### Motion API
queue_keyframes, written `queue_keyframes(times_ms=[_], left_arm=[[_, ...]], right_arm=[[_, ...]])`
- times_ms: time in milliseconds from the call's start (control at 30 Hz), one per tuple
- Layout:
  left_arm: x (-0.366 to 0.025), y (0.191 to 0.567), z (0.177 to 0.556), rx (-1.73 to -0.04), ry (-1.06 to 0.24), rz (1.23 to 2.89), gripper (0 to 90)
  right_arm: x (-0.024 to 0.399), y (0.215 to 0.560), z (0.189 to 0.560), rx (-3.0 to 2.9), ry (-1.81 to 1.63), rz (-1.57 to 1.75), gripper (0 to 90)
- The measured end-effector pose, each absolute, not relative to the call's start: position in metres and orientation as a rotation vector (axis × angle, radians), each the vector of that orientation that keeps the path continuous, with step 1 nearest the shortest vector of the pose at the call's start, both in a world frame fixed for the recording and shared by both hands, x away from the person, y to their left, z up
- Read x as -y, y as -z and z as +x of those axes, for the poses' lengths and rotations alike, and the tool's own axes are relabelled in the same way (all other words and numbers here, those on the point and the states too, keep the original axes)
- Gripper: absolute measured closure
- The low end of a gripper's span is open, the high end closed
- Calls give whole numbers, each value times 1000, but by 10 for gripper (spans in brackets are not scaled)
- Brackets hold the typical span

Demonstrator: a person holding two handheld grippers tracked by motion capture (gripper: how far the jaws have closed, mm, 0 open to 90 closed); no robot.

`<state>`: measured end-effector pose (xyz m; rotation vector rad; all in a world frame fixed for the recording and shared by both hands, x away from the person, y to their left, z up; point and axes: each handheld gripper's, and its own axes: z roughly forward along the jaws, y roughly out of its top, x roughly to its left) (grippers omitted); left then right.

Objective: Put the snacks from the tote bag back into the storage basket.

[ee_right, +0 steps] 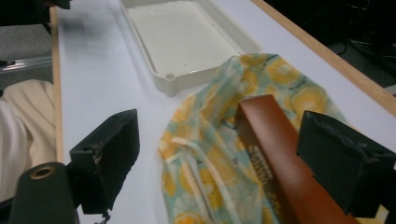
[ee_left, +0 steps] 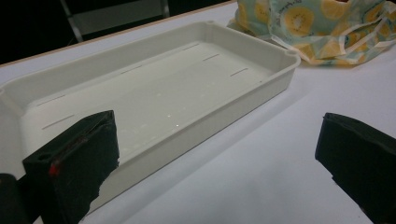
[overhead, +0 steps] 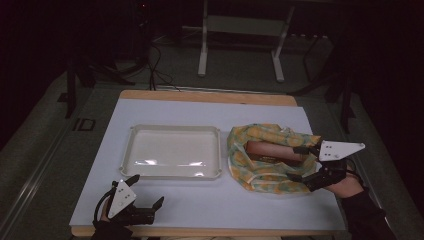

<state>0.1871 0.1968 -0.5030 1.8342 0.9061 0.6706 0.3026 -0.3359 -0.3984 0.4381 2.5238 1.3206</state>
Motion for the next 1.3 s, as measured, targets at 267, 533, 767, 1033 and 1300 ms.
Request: queue_keyframes(times_ms=[267, 533, 767, 1033, 1300], left_arm=[[-196, 503, 188, -896, -676, 1836, 0], [-196, 504, 189, -892, -671, 1835, 0], [-195, 504, 190, -886, -664, 1842, 0], [-197, 505, 191, -892, -659, 1840, 0], [-196, 505, 191, -887, -654, 1845, 0]], right_arm=[[339, 391, 318, -2502, -1264, 422, 183], [340, 391, 334, -2523, -1214, 453, 188], [344, 394, 353, -2563, -1182, 490, 231], [342, 407, 371, -2620, -1097, 529, 253], [340, 424, 386, -2674, -997, 551, 304]])
